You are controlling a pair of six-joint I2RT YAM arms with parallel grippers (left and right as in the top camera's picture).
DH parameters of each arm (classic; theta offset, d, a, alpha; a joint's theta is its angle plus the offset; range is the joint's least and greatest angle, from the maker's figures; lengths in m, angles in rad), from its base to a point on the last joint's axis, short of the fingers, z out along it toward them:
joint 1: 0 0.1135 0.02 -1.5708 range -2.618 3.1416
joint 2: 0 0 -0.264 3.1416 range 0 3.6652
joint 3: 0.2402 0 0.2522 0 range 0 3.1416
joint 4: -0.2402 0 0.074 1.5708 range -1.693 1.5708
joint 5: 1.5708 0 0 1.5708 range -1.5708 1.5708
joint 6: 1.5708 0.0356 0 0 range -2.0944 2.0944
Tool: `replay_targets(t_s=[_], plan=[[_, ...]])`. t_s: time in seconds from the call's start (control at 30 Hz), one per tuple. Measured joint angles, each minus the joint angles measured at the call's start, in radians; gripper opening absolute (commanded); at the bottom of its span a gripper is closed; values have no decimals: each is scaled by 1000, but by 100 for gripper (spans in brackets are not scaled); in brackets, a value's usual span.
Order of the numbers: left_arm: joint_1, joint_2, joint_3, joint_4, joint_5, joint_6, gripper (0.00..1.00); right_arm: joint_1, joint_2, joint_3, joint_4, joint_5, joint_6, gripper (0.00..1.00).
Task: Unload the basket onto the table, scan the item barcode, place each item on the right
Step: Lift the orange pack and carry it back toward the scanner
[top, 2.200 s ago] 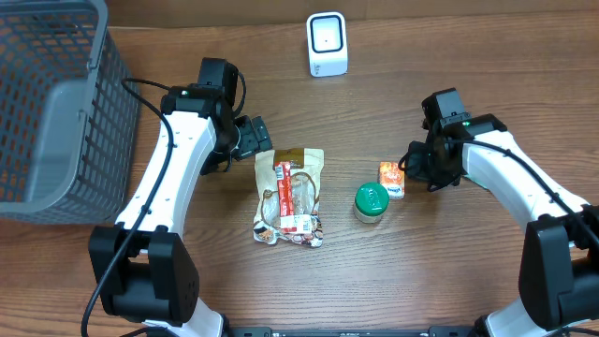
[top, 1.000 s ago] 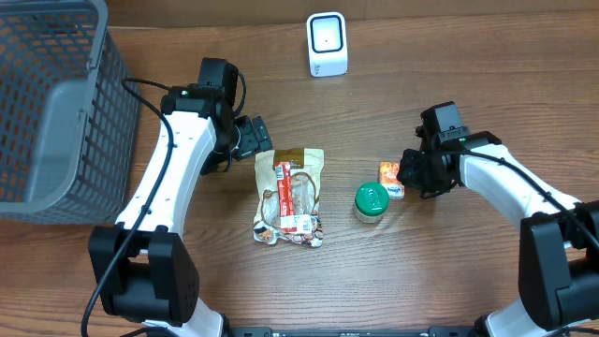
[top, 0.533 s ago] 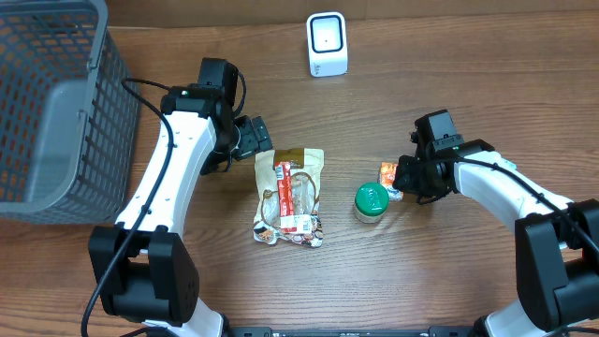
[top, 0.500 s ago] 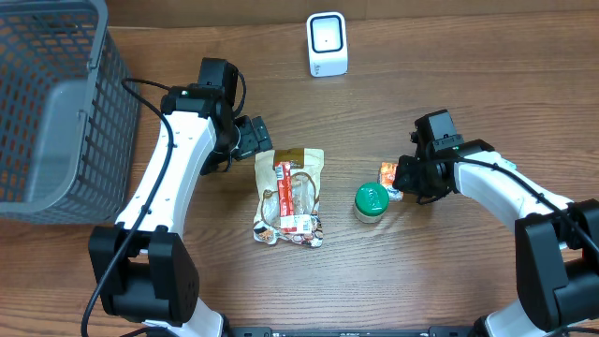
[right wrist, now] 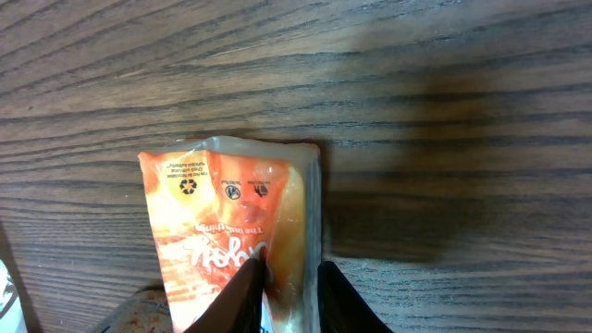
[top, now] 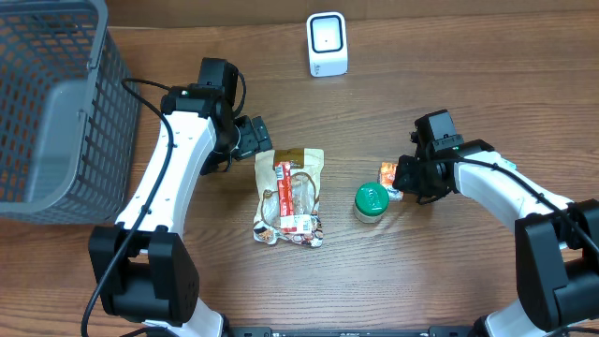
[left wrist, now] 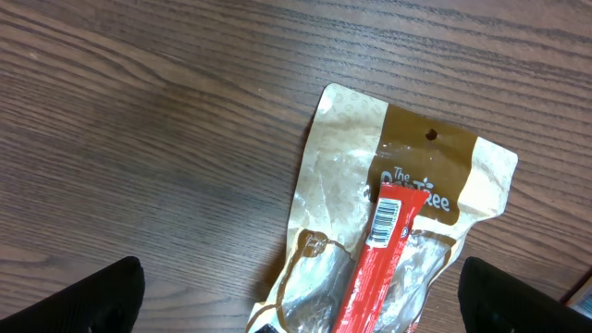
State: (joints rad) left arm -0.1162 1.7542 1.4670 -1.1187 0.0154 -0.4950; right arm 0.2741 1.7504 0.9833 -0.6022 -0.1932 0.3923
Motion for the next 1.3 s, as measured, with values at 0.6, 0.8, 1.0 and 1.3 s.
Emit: replay_targets(t_s=[0.6, 0.8, 1.0, 1.3], plan=[[0, 0, 0, 0, 0, 0, 100, 0, 0, 0, -18, -2, 2, 18], [0, 0, 0, 0, 0, 0, 100, 1, 0, 0, -17, -2, 0, 4], [0, 0, 0, 0, 0, 0, 100, -2, -2, -1, -14, -2, 0, 4], [0, 0, 0, 0, 0, 0, 100, -66, -164, -1, -37, 2, -54, 4]])
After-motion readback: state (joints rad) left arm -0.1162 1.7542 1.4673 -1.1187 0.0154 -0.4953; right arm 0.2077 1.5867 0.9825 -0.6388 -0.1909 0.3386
